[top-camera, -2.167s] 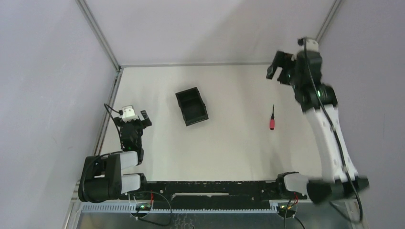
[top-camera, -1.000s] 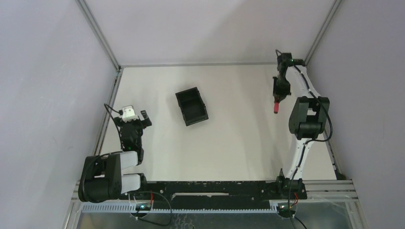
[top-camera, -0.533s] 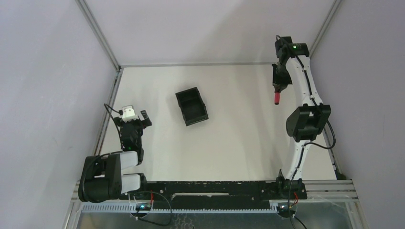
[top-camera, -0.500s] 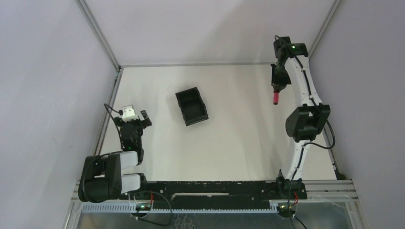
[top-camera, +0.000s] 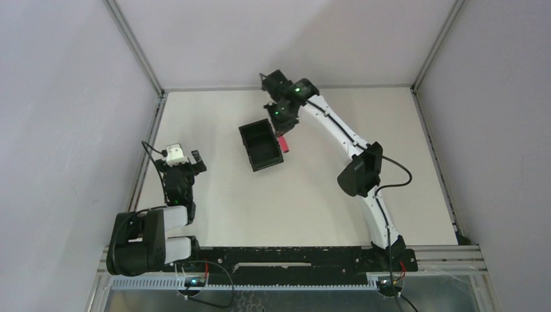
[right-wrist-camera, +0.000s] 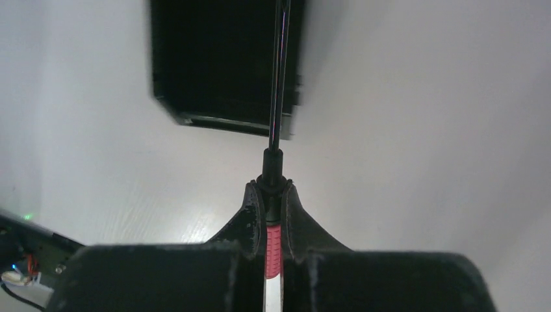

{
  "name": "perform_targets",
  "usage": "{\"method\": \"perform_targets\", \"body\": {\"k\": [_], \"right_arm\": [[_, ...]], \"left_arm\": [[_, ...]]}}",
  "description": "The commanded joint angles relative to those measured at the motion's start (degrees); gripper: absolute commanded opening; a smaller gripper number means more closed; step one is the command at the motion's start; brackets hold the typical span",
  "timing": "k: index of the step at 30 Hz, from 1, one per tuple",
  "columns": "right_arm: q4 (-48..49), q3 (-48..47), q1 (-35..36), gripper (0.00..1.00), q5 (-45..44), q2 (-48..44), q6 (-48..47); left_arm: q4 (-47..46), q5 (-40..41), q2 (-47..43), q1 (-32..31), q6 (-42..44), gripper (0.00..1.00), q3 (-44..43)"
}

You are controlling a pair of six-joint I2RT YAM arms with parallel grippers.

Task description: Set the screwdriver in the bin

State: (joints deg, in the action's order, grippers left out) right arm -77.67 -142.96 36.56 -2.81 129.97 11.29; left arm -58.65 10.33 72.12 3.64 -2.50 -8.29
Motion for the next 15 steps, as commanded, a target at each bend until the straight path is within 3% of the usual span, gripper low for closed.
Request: {"method": "perform_targets", "body": {"k": [1, 6, 11, 15], "right_arm": [[9.99, 1.07, 3.57, 0.0, 1.21, -3.04, -3.94], [24.85, 9.66, 10.99, 0.0, -7.65, -3.36, -21.4], [22.43, 0.11, 11.43, 0.0, -10.24, 5.91, -23.62], [25.31, 3.82, 11.43, 0.0, -10.01, 6.87, -23.81]], "left_arm": [[-1.99, 0.2, 0.0, -0.3, 1.02, 1.0, -2.71], [-1.99, 0.14, -0.04, -0.28, 1.01, 1.0, -2.7], [-1.99, 0.19, 0.02, -0.26, 1.01, 1.0, -2.74], [-1.99, 0.16, -0.01, -0.3, 1.01, 1.0, -2.7]]}}
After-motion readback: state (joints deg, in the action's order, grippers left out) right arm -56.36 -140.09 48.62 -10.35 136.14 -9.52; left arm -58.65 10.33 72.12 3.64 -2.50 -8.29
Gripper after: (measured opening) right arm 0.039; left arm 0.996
